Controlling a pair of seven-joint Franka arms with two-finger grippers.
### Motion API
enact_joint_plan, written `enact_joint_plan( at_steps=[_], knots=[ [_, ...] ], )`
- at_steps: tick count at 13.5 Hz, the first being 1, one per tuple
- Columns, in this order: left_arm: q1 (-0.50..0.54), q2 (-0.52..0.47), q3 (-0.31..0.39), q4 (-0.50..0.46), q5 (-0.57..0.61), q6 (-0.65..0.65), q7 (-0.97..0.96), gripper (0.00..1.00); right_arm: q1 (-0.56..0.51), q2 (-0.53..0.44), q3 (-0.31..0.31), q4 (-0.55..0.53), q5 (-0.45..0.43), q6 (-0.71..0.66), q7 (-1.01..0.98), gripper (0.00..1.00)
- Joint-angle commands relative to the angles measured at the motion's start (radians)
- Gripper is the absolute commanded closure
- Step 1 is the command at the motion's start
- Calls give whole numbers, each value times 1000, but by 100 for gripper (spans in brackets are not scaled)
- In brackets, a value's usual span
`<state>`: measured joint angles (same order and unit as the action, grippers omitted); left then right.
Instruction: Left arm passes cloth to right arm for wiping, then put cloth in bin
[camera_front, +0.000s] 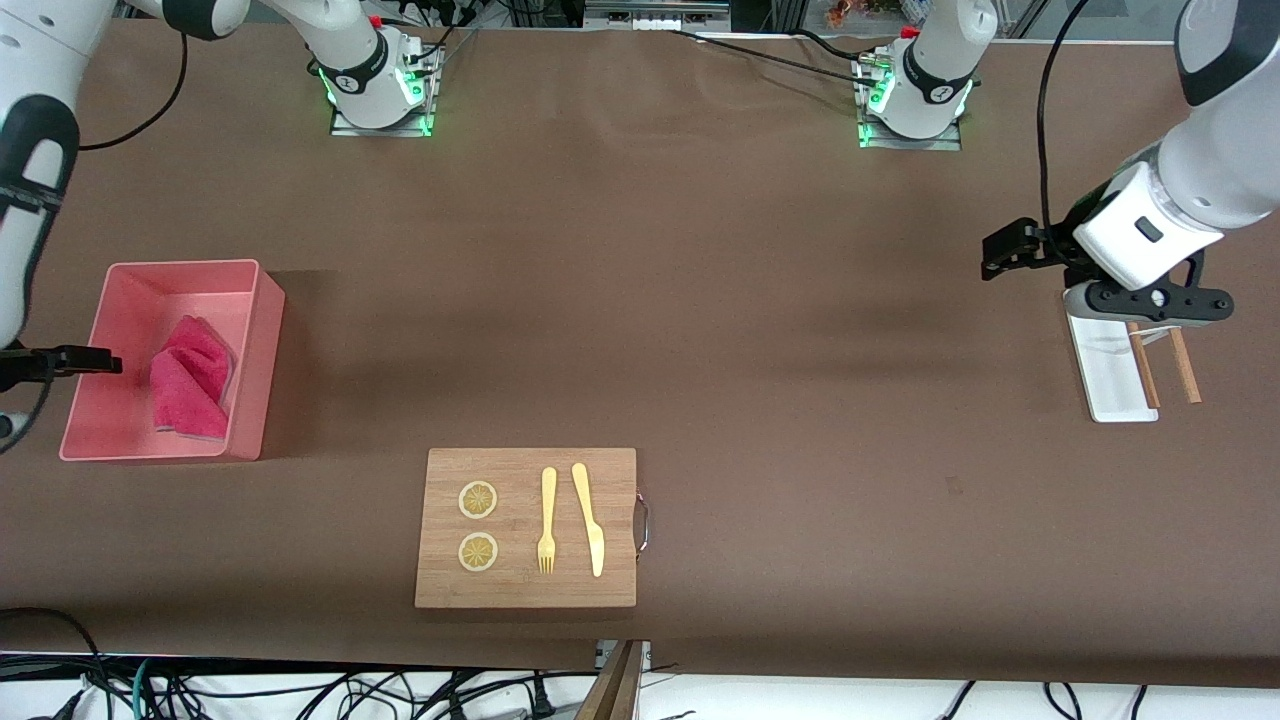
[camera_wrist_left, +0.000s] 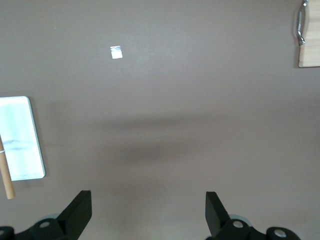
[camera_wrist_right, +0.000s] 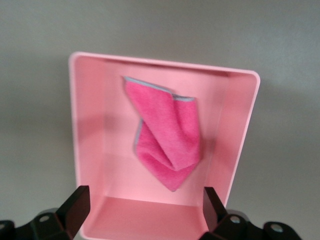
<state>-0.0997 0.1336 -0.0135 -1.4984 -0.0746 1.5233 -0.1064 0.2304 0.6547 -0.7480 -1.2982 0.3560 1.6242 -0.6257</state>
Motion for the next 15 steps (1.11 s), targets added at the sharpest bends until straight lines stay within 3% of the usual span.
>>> enact_joint_plan(
  at_steps=[1,4,5,7,11,13,15],
  knots=[
    [37,1,0,12,13,-17,-4,0,-28,-130,82,-16,-35,-59,50,0],
    [37,-3,-3,-5,33,-20,-7,0,-69,-263,270,-24,-221,-118,150,0],
    [38,-18,-3,-17,56,-20,-7,0,-109,-295,361,-23,-241,-154,243,0],
    [37,-29,-5,-29,65,-20,-13,0,-150,-346,476,-26,-246,-210,461,0],
    [90,-2,4,-13,75,-11,1,0,-222,-450,619,-84,-334,-205,492,0],
    [107,3,1,1,64,-15,5,0,-233,-509,665,-85,-412,-202,489,0],
    [112,1,6,10,75,-23,61,0,-243,-524,684,-102,-416,-185,477,0]
  ],
)
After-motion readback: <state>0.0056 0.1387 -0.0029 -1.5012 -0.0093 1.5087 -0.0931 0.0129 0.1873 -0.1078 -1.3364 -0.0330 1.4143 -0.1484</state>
